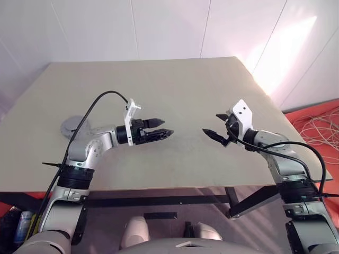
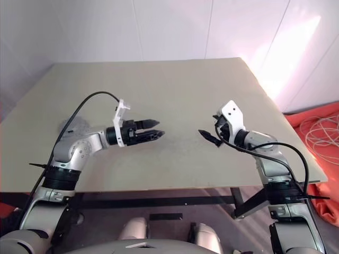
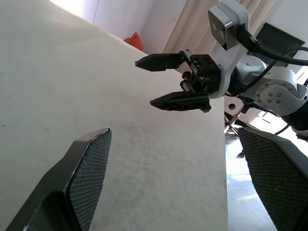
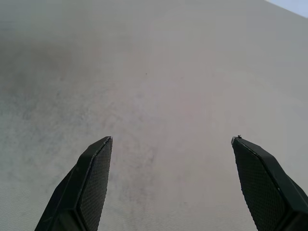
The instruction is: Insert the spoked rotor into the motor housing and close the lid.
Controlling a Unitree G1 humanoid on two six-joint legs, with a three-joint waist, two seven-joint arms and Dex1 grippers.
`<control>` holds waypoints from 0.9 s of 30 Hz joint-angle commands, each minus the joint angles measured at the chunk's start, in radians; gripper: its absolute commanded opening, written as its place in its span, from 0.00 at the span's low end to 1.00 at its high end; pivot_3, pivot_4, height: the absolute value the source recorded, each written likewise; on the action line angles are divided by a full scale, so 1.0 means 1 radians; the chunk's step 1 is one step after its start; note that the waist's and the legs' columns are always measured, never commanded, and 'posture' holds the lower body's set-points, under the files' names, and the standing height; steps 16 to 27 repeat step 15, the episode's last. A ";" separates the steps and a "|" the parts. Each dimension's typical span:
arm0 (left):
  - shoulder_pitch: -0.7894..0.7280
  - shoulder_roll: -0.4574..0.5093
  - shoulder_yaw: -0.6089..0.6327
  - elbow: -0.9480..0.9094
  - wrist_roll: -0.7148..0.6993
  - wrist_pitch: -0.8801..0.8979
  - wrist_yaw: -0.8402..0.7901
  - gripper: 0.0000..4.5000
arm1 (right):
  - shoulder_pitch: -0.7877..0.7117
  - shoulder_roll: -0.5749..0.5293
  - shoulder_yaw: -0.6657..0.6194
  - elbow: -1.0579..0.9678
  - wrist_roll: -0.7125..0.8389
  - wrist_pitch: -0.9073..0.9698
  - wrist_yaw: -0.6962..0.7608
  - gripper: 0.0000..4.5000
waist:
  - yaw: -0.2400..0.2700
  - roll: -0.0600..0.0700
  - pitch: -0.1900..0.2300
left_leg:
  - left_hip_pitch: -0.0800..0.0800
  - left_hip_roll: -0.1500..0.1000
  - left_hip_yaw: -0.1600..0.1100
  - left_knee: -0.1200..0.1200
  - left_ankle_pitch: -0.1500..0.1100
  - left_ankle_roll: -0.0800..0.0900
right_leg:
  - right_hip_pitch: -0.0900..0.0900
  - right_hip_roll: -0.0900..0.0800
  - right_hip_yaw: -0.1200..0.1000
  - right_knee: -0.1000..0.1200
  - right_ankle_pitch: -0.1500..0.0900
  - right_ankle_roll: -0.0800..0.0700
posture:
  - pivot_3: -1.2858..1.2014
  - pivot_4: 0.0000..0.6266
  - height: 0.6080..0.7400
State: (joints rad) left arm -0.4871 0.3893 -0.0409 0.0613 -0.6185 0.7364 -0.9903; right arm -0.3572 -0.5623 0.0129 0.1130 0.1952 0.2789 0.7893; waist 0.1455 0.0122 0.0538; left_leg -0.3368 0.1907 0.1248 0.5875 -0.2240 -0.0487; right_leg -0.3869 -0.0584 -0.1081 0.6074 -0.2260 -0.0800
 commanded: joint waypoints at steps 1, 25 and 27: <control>-0.008 -0.008 0.001 -0.029 0.003 -0.029 -0.001 1.00 | -0.026 0.001 -0.014 -0.016 -0.001 -0.027 -0.007 1.00 | 0.000 0.000 0.000 | 0.000 0.000 0.000 0.000 0.000 0.000 | 0.000 0.000 0.000 0.000 0.000 0.000 | 0.52 0.00 1.00; -0.043 -0.040 -0.016 0.045 0.046 -0.075 -0.016 1.00 | -0.018 0.012 -0.030 -0.043 -0.002 -0.039 -0.065 1.00 | 0.000 0.000 0.000 | 0.000 0.000 0.000 0.001 0.000 0.000 | 0.000 0.000 0.000 0.001 -0.001 0.002 | 0.52 0.00 1.00; -0.043 -0.040 -0.016 0.045 0.046 -0.075 -0.016 1.00 | -0.018 0.012 -0.030 -0.043 -0.002 -0.039 -0.065 1.00 | 0.000 0.000 0.000 | 0.000 0.000 0.000 0.001 0.000 0.000 | 0.000 0.000 0.000 0.001 -0.001 0.002 | 0.52 0.00 1.00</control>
